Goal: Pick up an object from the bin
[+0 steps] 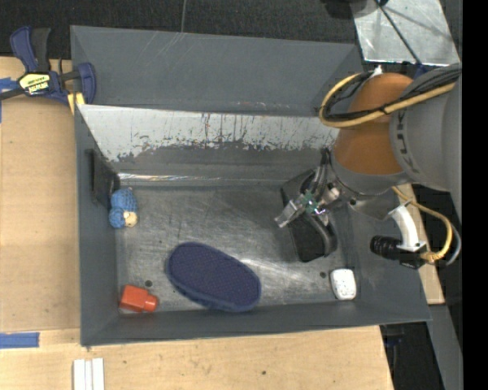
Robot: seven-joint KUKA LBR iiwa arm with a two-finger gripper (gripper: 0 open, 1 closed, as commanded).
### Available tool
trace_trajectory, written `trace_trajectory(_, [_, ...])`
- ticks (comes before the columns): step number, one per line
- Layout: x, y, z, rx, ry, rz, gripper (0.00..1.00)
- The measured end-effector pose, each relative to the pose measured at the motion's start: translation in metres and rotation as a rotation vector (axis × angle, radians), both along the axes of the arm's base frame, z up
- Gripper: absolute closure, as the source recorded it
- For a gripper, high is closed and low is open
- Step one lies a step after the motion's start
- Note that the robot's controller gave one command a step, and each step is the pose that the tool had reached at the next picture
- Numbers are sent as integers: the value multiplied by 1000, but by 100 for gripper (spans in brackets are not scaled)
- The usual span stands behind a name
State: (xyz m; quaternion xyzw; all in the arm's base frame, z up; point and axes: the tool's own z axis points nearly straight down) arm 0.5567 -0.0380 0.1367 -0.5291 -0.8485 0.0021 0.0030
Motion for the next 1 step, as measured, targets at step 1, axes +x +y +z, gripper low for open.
trace_trajectory(1, [-1,-1,17,0,-4,3,100])
